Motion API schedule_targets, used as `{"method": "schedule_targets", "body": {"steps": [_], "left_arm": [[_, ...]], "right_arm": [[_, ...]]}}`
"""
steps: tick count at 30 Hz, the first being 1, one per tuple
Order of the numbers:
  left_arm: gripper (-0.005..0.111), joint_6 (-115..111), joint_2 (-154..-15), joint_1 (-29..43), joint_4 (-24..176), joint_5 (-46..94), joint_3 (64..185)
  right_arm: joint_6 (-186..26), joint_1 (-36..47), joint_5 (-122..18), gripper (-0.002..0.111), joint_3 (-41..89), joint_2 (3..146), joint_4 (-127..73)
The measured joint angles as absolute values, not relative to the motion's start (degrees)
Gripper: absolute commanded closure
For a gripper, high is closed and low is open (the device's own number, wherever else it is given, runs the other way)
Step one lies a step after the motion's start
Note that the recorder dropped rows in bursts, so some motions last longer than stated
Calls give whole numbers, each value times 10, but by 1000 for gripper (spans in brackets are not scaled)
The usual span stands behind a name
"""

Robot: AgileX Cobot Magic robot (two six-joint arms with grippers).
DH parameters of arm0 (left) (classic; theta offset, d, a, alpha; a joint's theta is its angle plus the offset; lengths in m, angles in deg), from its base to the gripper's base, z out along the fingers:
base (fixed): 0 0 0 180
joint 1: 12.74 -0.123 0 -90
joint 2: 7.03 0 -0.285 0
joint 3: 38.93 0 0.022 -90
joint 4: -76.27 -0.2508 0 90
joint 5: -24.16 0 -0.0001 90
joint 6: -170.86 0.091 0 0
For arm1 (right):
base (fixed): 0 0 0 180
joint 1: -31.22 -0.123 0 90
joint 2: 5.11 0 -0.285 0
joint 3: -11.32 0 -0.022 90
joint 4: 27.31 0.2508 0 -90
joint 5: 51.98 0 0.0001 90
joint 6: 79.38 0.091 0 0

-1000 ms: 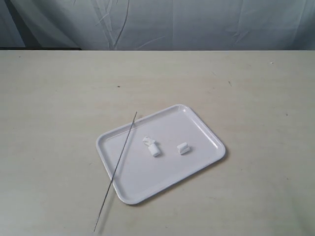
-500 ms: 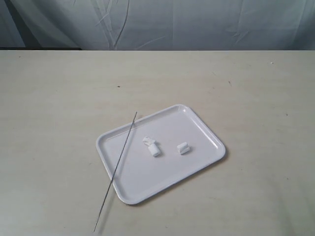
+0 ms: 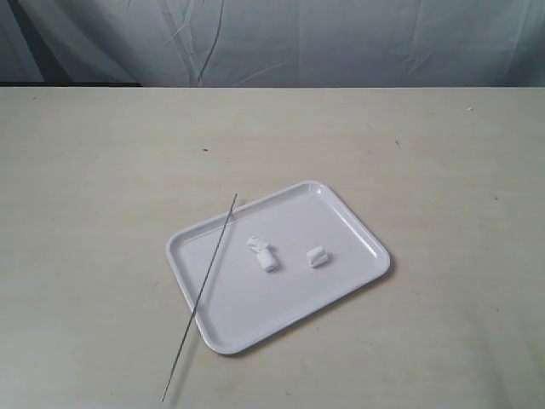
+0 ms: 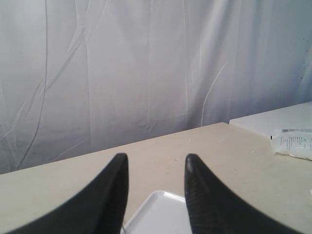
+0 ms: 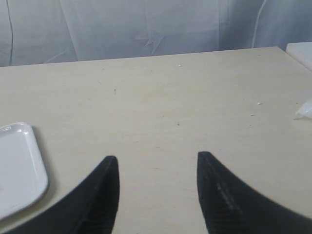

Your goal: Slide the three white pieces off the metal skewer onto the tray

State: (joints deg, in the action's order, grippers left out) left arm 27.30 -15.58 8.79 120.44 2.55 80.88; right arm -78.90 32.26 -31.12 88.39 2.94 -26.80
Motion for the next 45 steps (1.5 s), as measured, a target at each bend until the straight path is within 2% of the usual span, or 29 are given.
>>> {"method": "schedule_targets", "body": {"steps": [18, 20, 23, 24, 37, 45], "left_arm": [[69, 273, -156, 87, 1204, 26, 809], [69, 273, -156, 75, 1204, 26, 809], [69, 273, -156, 36, 1204, 26, 809], [69, 273, -156, 21, 1204, 26, 809], [69, 273, -156, -138, 1204, 26, 809], [69, 273, -151, -159, 1189, 26, 809]], "right_arm": [[-789, 323, -311, 62, 884, 29, -254], [-789, 323, -311, 70, 884, 29, -254], [-789, 323, -311, 102, 884, 29, -254], [-789, 323, -311, 108, 884, 29, -254], [-789, 323, -311, 108, 884, 29, -254], [-789, 323, -311, 108, 884, 29, -254]]}}
